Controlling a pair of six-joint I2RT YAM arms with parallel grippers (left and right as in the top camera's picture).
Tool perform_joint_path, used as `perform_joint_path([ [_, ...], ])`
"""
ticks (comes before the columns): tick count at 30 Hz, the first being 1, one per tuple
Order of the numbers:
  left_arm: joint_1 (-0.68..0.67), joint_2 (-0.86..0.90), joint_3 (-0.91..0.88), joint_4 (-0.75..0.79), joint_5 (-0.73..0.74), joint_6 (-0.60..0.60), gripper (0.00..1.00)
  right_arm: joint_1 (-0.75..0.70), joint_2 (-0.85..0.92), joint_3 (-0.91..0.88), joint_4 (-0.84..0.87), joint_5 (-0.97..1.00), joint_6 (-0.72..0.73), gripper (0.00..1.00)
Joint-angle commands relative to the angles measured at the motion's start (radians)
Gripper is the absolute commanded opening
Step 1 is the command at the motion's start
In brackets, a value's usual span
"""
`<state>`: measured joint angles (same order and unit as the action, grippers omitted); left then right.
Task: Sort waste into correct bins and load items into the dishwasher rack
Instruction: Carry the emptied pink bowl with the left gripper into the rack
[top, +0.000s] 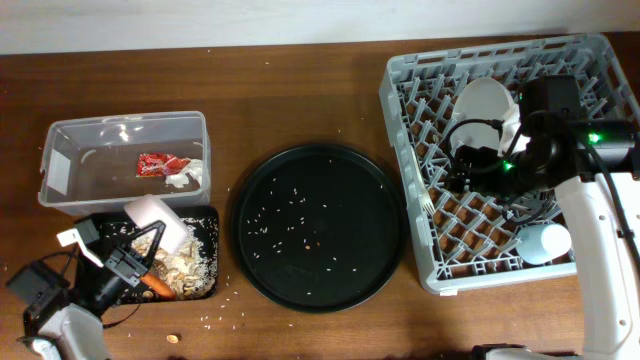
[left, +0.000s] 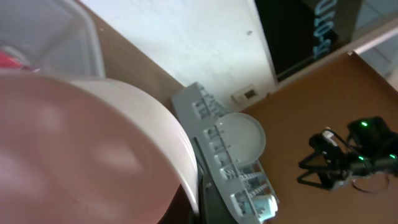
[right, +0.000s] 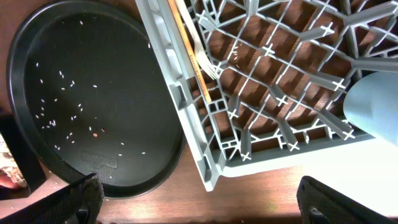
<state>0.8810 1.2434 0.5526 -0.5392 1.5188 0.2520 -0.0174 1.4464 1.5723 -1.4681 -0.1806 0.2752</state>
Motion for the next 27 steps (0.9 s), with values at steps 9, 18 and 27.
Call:
perform_joint_path([
  [9,-1.205,0.333,0.299,1.343,-0.758,-1.069,0.00,-0.003,-0.017,0.002,-0.002,0.009,-0.009,0.99],
  [18,-1.521,0.954,0.801,1.637,-0.871,-1.407,0.00,-0.003,-0.017,0.002,-0.002,0.009,-0.009,0.99],
  [27,-1.610,0.967,0.804,1.543,-0.896,-1.257,0.00,-0.003,-0.017,0.002,-0.002,0.009,-0.009,0.99],
])
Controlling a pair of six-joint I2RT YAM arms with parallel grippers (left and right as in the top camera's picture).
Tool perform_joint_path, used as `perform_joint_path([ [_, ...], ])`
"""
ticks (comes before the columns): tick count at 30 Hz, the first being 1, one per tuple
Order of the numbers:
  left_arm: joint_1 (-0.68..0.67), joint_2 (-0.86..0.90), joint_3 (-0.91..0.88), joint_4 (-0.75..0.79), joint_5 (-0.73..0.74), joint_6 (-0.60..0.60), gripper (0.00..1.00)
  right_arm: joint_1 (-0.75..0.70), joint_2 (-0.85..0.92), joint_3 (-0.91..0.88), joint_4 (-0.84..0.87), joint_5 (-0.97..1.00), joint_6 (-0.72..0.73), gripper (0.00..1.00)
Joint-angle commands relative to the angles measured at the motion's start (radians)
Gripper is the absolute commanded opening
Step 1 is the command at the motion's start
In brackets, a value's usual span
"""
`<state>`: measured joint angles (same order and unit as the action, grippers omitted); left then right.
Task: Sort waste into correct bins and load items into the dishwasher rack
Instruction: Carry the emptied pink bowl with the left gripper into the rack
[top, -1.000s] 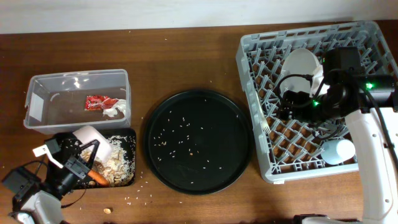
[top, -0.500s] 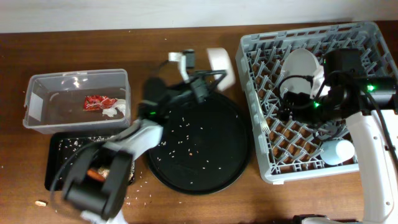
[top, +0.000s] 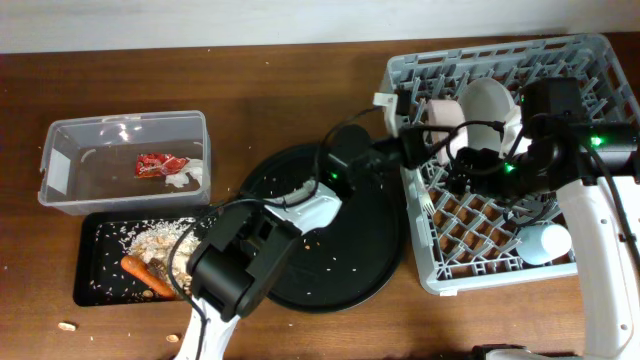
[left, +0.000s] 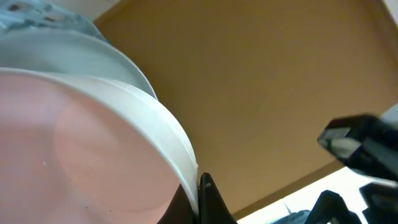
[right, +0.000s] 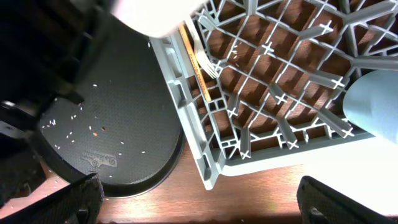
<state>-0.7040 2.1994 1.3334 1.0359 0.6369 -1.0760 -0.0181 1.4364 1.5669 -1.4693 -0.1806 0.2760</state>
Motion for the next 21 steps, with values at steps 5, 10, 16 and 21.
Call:
perform_joint_path([
  [5,-0.069,0.093,0.058,-0.034,0.000,0.063,0.00,-0.003,-0.007,0.008,-0.001,0.009,-0.010,0.99],
  [10,-0.059,0.176,0.098,0.071,0.029,0.008,0.18,-0.003,-0.007,0.008,-0.001,0.009,-0.010,0.99],
  [16,0.081,0.114,0.098,0.058,0.176,-0.012,0.99,-0.003,-0.007,0.008,-0.001,0.009,-0.010,0.99],
  [21,0.235,-0.033,0.098,-0.180,0.281,0.020,0.99,-0.003,-0.007,0.008,-0.001,0.009,-0.010,0.99],
])
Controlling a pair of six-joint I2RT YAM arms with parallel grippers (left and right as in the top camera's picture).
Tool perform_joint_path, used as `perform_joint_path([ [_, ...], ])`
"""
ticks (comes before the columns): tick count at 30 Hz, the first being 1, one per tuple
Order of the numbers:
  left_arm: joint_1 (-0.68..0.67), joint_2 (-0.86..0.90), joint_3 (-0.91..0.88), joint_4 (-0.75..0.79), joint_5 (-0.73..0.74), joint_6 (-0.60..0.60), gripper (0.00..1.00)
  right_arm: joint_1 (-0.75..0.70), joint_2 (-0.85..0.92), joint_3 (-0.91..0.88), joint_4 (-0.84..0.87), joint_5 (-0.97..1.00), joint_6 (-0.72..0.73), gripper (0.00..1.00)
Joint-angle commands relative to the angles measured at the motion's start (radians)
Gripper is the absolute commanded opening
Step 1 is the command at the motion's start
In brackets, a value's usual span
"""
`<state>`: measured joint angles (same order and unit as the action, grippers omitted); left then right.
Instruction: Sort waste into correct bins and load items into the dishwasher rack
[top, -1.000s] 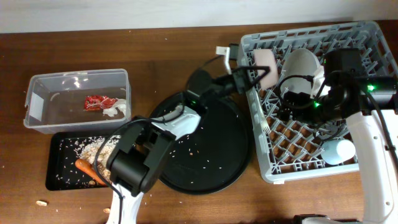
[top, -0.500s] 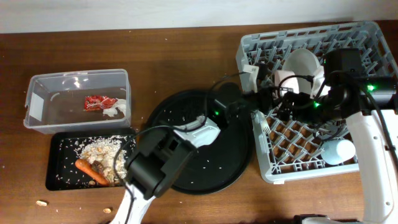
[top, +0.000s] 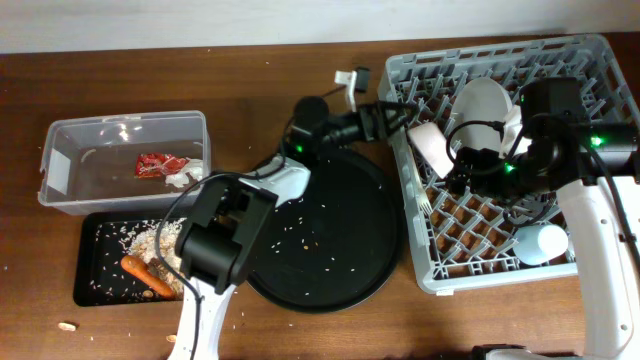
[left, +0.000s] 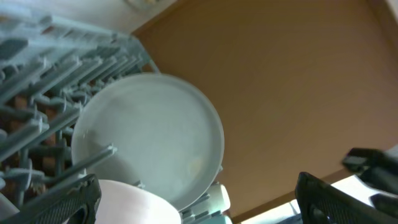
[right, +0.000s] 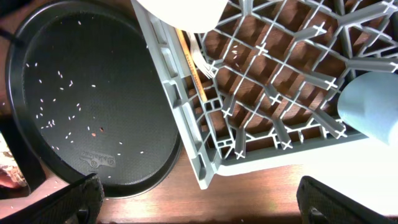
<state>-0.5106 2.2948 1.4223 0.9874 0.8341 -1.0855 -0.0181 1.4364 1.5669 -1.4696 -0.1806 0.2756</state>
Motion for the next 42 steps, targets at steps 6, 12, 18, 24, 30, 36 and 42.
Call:
perform_joint_path([
  [6,0.114,-0.735,0.009,-1.728,-0.644,0.767,0.99,-0.003,-0.007,0.008,0.000,0.009,-0.009,0.99],
  [12,0.218,-1.426,0.009,-2.338,-1.210,0.766,0.99,-0.003,-0.007,0.008,0.000,0.009,-0.009,0.98],
  [18,0.219,-1.561,-0.015,-2.388,-1.303,0.766,0.99,0.084,-0.250,0.006,0.003,0.010,-0.009,0.99],
  [24,0.219,-1.465,-0.044,-2.314,-1.299,0.765,0.99,0.082,-0.635,-0.052,0.003,0.009,-0.009,0.99],
  [30,0.219,-1.464,-0.044,-2.314,-1.299,0.765,0.99,0.023,-1.167,-0.962,0.885,-0.071,-0.020,0.99],
  [36,0.219,-1.464,-0.044,-2.314,-1.299,0.765,0.99,-0.011,-1.433,-1.565,1.445,-0.131,0.179,0.99],
  [42,0.219,-1.464,-0.044,-2.314,-1.299,0.765,0.99,-0.010,-1.433,-1.561,1.421,-0.122,0.178,0.99],
])
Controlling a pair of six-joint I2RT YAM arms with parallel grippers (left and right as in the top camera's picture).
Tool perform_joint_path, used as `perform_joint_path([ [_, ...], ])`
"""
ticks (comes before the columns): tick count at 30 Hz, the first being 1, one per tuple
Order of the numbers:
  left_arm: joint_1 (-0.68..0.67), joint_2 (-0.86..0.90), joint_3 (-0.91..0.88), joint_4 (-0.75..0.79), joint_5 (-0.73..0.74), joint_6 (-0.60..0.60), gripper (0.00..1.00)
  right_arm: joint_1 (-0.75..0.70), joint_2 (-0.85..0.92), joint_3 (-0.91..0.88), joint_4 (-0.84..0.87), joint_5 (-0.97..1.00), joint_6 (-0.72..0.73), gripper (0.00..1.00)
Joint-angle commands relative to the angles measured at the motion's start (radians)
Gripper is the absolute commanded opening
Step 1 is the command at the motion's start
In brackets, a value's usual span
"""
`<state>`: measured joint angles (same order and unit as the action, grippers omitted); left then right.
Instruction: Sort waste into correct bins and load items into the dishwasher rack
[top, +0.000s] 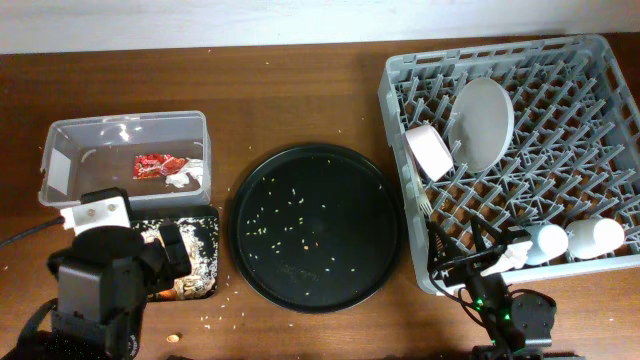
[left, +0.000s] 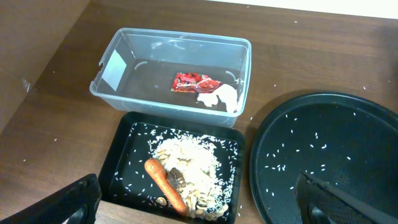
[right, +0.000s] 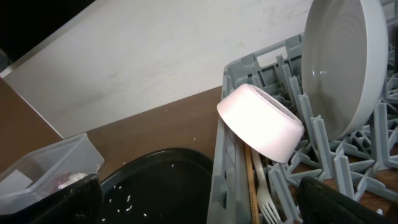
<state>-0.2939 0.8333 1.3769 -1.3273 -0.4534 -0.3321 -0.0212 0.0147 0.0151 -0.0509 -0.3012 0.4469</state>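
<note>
A pink bowl (top: 430, 150) lies tilted in the grey dishwasher rack (top: 600, 60), leaning by the upright white plate (top: 481, 121); the right wrist view shows the bowl (right: 261, 121) and plate (right: 345, 65) too. Two pale cups (top: 545, 241) stand at the rack's near right. A fork (right: 264, 205) lies along the rack's left side. The clear bin (left: 118, 93) holds a red wrapper (left: 194, 81) and a white tissue (left: 217, 96). The black rectangular tray (left: 121, 162) holds rice and a carrot (left: 165, 183). My left gripper (left: 199, 210) hangs open above that tray. My right gripper (right: 199, 211) is open near the rack's front left corner.
A round black tray (top: 318, 225) strewn with rice grains lies between the bins and the rack. Loose grains and a small nut (top: 174, 340) lie on the wooden table near its front edge. A wall runs along the far side.
My left gripper has gone from the rack back to the near left, above the food tray. My right arm has left the rack for the near right. The bowl stays in the rack.
My left gripper held the pink bowl over the tray of food scraps. It then had the bowl at the rack's far left corner. After that the bowl sat beside the plate with the gripper open. Both arms are now drawn back to the table's near edge.
</note>
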Motion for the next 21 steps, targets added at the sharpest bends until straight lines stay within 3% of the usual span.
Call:
perform_joint_path([
  [1,0.002,-0.003,0.001,0.001,-0.011,0.012,0.99,-0.007,-0.011,-0.010,0.003,-0.002,0.007,0.99],
  [6,0.002,-0.003,0.001,0.001,-0.012,0.013,0.99,-0.007,-0.011,-0.010,0.003,-0.002,0.007,0.98],
  [9,0.003,-0.023,-0.003,-0.100,-0.011,0.012,0.99,-0.007,-0.011,-0.010,0.003,-0.002,0.007,0.99],
  [10,0.016,-0.052,-0.028,-0.037,-0.015,0.013,0.99,-0.007,-0.011,-0.010,0.003,-0.002,0.007,0.99],
  [11,0.043,-0.120,-0.144,0.180,-0.004,0.013,0.99,-0.007,-0.011,-0.010,0.003,-0.002,0.007,0.99],
  [12,0.055,-0.175,-0.228,0.292,0.024,0.034,0.99,-0.007,-0.011,-0.010,0.003,-0.002,0.007,0.99],
  [14,0.076,-0.350,-0.520,0.599,0.154,0.126,0.99,-0.007,-0.011,-0.010,0.003,-0.002,0.007,0.99],
  [16,0.077,-0.523,-0.764,0.802,0.197,0.125,0.99,-0.007,-0.011,-0.010,0.003,-0.002,0.007,0.99],
  [21,0.121,-0.794,-1.162,1.006,0.200,0.125,0.99,-0.007,-0.011,-0.010,0.003,-0.002,0.007,0.99],
])
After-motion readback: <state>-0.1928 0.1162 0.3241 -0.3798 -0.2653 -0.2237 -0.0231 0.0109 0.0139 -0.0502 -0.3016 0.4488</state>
